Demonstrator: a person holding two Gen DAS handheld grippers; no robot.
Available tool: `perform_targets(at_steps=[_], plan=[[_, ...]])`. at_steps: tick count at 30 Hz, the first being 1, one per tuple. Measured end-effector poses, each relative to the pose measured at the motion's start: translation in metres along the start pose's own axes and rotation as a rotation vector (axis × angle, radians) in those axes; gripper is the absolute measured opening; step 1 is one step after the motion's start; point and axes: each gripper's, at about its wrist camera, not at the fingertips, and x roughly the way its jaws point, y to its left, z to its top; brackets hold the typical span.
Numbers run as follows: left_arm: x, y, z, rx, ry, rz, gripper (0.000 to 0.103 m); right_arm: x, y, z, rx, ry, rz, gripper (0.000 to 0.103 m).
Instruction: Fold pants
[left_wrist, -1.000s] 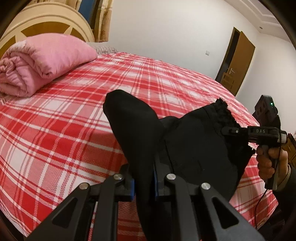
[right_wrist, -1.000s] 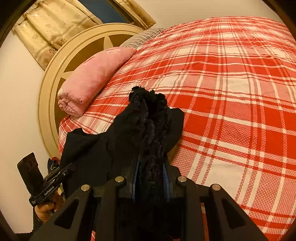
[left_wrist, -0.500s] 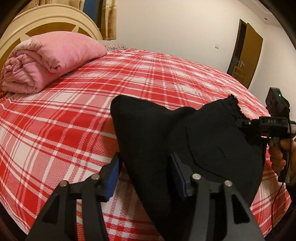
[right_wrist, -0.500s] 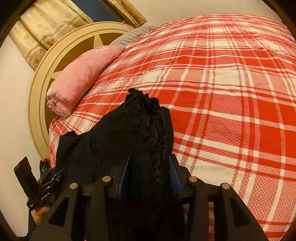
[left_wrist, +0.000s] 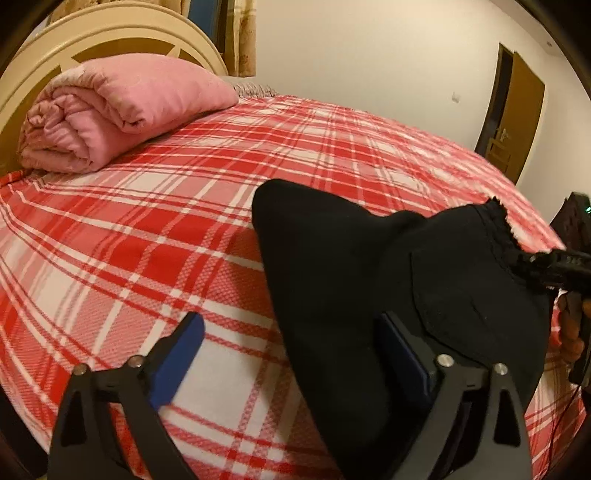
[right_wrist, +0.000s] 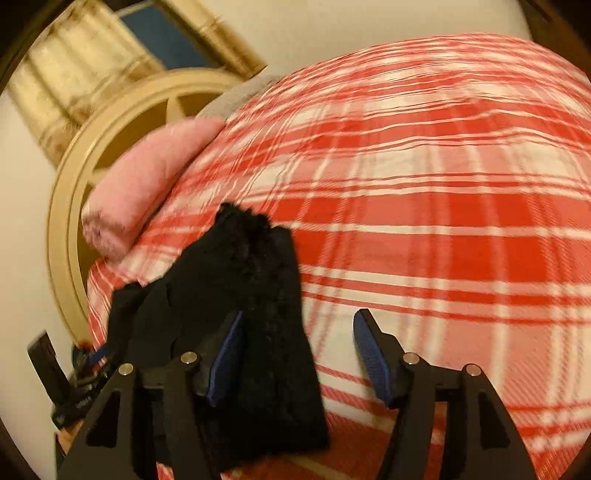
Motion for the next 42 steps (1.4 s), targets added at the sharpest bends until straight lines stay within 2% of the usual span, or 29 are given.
perform_targets(at_steps=[4, 7, 16, 20, 27, 42], plan=[[-0.018, -0.004, -0.001, 0.01, -0.007, 0.018, 0.099, -0.042, 0.002, -0.013, -0.001, -0.073, -0.069, 0.068], [-0.04, -0.011, 0.001, 0.026, -0.038, 0.013, 0.099, -0.076, 0.021, -0.029, -0.032, -0.133, -0.106, 0.069], [-0.13, -0.043, 0.015, 0.037, -0.251, -0.019, 0.103, -0.169, 0.113, -0.083, -0.265, -0.345, -0.235, 0.074], [-0.158, -0.056, 0.018, 0.06, -0.306, -0.044, 0.103, -0.196, 0.14, -0.104, -0.341, -0.407, -0.268, 0.08], [-0.187, -0.064, 0.021, 0.069, -0.375, -0.078, 0.103, -0.218, 0.168, -0.124, -0.408, -0.451, -0.263, 0.082], [-0.203, -0.072, 0.017, 0.095, -0.4, -0.084, 0.103, -0.229, 0.177, -0.142, -0.438, -0.474, -0.259, 0.082]])
